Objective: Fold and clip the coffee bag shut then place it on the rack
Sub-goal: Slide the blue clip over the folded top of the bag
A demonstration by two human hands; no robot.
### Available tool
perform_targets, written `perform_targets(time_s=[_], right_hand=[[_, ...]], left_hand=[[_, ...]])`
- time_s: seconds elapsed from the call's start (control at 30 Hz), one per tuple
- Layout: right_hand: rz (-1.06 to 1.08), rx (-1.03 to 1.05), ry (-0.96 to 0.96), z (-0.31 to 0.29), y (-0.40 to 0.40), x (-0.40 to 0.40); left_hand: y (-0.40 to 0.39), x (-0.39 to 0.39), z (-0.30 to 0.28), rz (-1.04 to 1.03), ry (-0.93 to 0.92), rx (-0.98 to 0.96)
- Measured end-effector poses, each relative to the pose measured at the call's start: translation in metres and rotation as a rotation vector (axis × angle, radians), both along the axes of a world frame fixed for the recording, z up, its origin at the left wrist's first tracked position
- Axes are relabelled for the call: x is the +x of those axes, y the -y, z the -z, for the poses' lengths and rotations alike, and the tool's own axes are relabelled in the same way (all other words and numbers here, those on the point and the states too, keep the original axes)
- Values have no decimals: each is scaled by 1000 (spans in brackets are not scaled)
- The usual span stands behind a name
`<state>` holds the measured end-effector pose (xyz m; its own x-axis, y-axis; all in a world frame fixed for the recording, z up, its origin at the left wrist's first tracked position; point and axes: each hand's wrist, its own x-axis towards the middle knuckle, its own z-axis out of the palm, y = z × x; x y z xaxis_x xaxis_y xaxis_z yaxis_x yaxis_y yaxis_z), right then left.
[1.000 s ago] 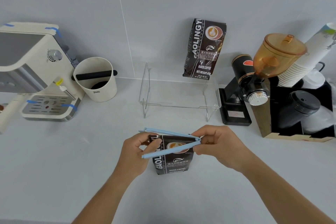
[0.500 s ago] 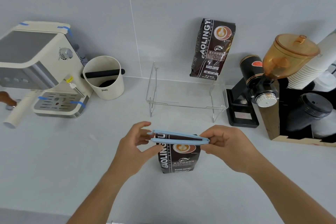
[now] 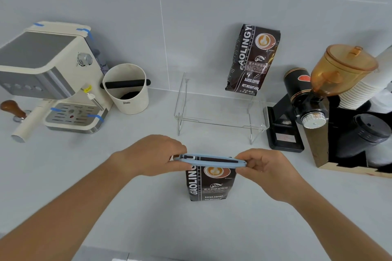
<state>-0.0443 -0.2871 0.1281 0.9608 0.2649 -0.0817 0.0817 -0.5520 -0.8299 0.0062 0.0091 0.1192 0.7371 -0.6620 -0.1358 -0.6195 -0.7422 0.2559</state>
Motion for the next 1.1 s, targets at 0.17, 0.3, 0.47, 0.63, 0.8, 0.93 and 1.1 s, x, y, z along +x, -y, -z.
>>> perform_targets(time_s=[0.17,0.3,0.47,0.63,0.8,0.93,1.1], right_hand=[[-97,-189,216,-1,0,-2],[-93,-240,297,0,-1,-4],[-113,-216,327,0,-3,-6],[-138,-249,334,0,-3,-6],[-168,-234,333,0,-1,-1],[-187,-236,317,-1,-2,0],[-216,-216,326,-1,-5,0]], left_hand=[[4,0,1,26,-30,13],[5,-4,5,-5,-38,-14],[5,-9,4,-22,-35,-4],[6,-12,4,-20,-37,5],[5,-11,0,7,5,10],[2,-10,-4,61,5,48],[-1,-12,-1,77,15,55]])
